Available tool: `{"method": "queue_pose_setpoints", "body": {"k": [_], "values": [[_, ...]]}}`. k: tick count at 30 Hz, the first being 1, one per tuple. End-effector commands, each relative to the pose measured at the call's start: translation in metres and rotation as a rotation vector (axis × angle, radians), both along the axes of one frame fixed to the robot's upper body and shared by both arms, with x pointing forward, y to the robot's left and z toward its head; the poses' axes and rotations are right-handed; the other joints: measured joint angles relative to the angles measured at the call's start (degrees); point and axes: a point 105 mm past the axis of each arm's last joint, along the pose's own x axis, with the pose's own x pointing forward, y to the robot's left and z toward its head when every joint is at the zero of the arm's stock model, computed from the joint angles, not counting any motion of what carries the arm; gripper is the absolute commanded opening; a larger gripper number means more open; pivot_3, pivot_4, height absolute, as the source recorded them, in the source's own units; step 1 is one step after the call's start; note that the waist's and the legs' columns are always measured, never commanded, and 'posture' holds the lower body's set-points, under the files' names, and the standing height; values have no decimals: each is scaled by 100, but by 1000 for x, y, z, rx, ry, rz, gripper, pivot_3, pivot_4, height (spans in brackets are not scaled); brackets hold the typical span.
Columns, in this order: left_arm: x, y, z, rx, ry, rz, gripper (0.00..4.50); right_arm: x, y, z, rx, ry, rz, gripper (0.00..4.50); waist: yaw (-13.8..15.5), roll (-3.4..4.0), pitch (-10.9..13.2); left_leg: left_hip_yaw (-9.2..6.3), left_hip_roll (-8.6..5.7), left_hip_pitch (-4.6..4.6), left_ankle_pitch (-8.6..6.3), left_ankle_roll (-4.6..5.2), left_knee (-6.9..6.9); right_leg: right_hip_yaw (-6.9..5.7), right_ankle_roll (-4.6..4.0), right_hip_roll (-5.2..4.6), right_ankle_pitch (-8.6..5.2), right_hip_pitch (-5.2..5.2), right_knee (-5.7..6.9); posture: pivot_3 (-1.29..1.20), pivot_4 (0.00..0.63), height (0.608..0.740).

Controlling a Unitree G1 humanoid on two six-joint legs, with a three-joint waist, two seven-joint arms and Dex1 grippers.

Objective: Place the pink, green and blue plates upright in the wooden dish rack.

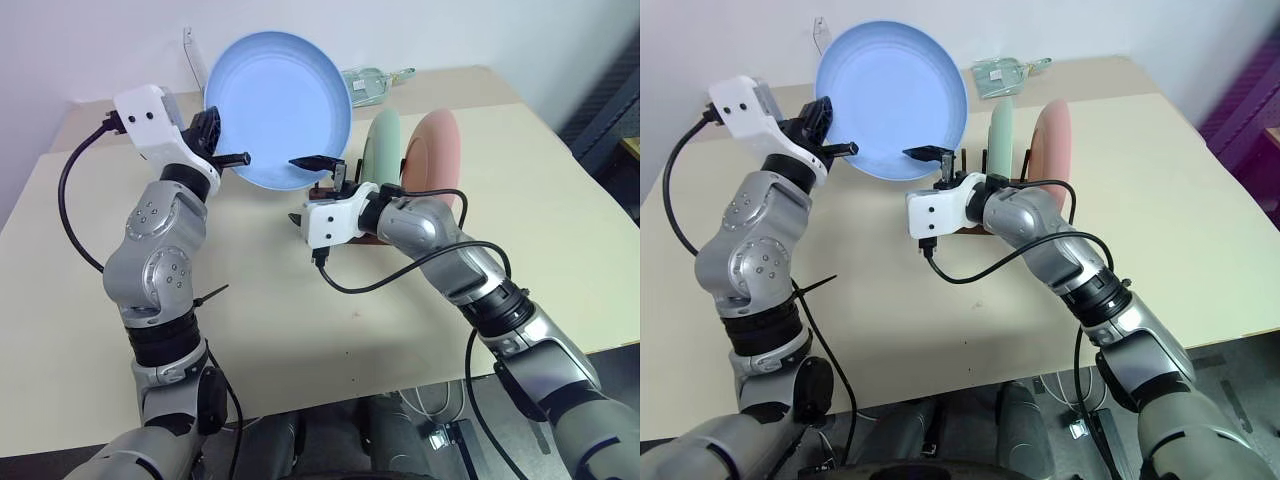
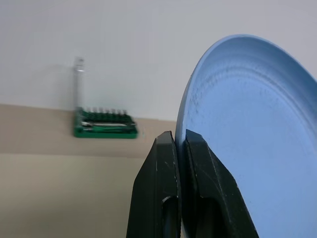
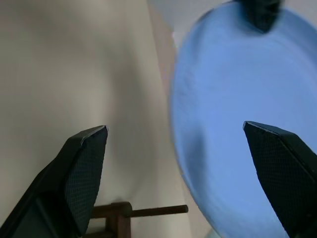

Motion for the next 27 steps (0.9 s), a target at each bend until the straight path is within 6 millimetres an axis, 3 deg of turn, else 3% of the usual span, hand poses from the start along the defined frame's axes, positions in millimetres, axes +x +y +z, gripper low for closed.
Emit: {"method": "queue_pose_setpoints", "body": {"k": [1, 4, 8, 10, 11, 16, 17, 19, 21, 25, 27], "values": [[-10, 0, 18, -60, -58, -14, 0, 1, 4, 16, 7, -96, 13, 4464, -3, 0, 0, 0, 0, 0, 0, 0, 0, 0, 0, 0, 0, 0, 0, 0, 150, 738], [-9, 1, 15, -69, -39, -4, 0, 5, 1, 22, 0, -151, -9, 3267, -5, 0, 0, 0, 0, 0, 0, 0, -1, 1, 0, 1, 0, -1, 0, 0, 150, 738], [-9, 3, 15, -94, -30, -8, 0, 6, -1, 25, -5, -182, -22, 1158, -5, 0, 0, 0, 0, 0, 0, -1, -1, 1, 0, 2, 0, -2, -1, 0, 150, 738], [-9, 4, 16, -148, -35, -30, 699, 6, -2, 28, -8, -209, -29, 108, -2, 0, 0, 0, 0, 0, 0, -1, -1, 1, 0, 2, 0, -1, 0, 0, 150, 738], [-9, 4, 16, -162, -36, -36, 1025, 5, -2, 28, -8, -215, -30, 0, 1, 0, 0, 0, 1, 0, 0, -1, -1, 1, 0, 2, 0, -1, -1, 0, 150, 738], [-10, 38, 42, -413, -137, 59, 3700, 4, -3, 34, -11, -251, -28, 0, 4, -2, 0, -1, 0, 0, 1, -1, 1, 1, 0, 2, 0, 0, -2, 0, 150, 738], [-10, 61, 47, -456, -167, 157, 4169, 3, -2, 36, -8, -260, -20, 0, 1, -1, 0, -1, 0, 0, 1, -1, 0, 1, 0, 2, 0, 0, -2, 0, 150, 738], [-13, 115, 45, -438, -167, 461, 4169, -2, 1, 42, 20, -267, 10, 0, -38, -1, 0, 2, 1, 0, 1, -2, -2, 2, 0, 3, 0, -2, -2, 0, 150, 738], [-16, 140, 42, -337, -166, 593, 4169, -7, 3, 53, 80, -267, 39, 0, -65, -1, 0, 5, 4, 10, 4, -7, -15, 10, -2, 10, 1, -8, 0, 0, 150, 738], [-11, 142, 25, 50, -139, 634, 4169, -27, 7, 89, 347, -162, 147, 0, -80, -1, -1, 0, 2, 14, 3, -7, -19, 10, -4, 10, 2, -10, -1, 0, 150, 738], [-2, 122, 4, 205, -95, 536, 4169, -40, 6, 111, 525, -65, 218, 0, -26, -2, -1, -10, -1, 12, 3, -7, -12, 6, -5, 10, 3, -2, -2, 0, 150, 738]]}}
